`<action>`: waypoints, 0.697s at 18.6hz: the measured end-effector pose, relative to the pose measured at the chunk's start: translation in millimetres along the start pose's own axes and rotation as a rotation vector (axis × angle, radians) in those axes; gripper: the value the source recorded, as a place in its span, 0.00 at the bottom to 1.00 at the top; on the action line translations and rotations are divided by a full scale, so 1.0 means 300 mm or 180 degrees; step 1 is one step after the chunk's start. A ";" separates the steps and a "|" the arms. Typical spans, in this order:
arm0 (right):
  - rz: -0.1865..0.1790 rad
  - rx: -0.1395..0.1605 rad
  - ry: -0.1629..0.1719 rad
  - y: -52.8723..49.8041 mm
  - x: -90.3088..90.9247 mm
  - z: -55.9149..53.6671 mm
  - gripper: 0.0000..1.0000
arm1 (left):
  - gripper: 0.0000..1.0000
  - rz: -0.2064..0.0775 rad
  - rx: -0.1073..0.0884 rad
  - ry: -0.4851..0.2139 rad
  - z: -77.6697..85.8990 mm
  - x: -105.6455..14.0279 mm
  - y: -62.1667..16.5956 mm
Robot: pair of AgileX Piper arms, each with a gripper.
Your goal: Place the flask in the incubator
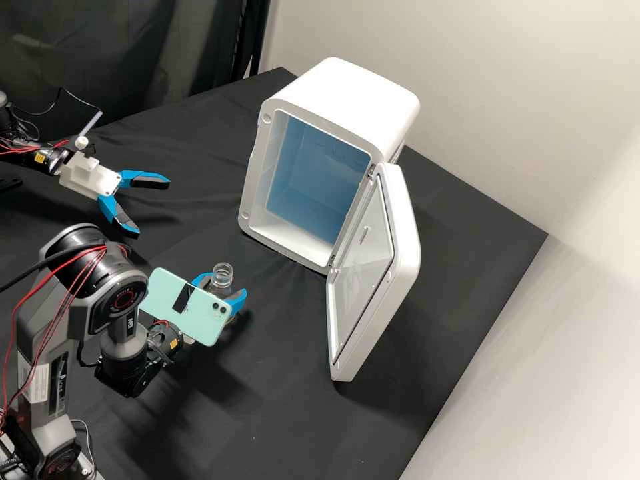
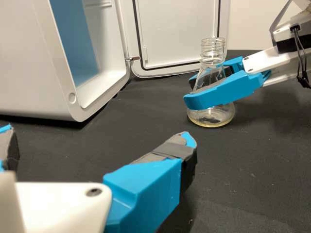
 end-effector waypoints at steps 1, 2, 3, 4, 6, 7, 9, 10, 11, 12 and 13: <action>0.0000 0.0000 0.0000 0.000 0.000 0.000 0.00 | 1.00 0.0000 0.0000 0.0000 0.000 0.000 0.000; 0.0000 0.0000 0.0000 0.000 0.000 0.000 0.00 | 1.00 0.0000 0.0000 0.0000 0.000 0.000 0.000; 0.0000 0.0000 0.0000 0.000 0.000 0.000 0.00 | 1.00 0.0000 0.0000 0.0000 0.000 0.000 0.000; 0.0011 0.0002 0.0000 0.003 -0.001 -0.001 0.00 | 1.00 0.0000 0.0000 0.0000 0.000 0.000 0.000; 0.0027 0.0070 0.0003 0.025 -0.014 -0.001 0.00 | 1.00 -0.0005 -0.0001 0.0001 0.000 -0.001 -0.001; 0.0099 0.0125 0.0013 0.044 -0.029 -0.003 0.00 | 1.00 -0.0012 -0.0003 0.0001 0.000 -0.003 -0.003; 0.0299 0.0214 0.0066 0.087 -0.058 -0.011 0.00 | 1.00 -0.0019 -0.0005 0.0002 0.001 -0.005 -0.004; 0.0413 0.0245 0.0092 0.111 -0.077 -0.013 0.00 | 1.00 -0.0021 -0.0006 0.0003 0.001 -0.005 -0.005; 0.0497 0.0297 0.0143 0.130 -0.094 -0.019 0.00 | 1.00 -0.0027 -0.0007 0.0003 0.001 -0.006 -0.006; 0.0621 0.0324 0.0209 0.156 -0.121 -0.028 0.00 | 1.00 -0.0027 -0.0007 0.0003 0.001 -0.006 -0.006; 0.0706 0.0350 0.0230 0.174 -0.135 -0.029 0.00 | 1.00 -0.0027 -0.0007 0.0003 0.001 -0.006 -0.006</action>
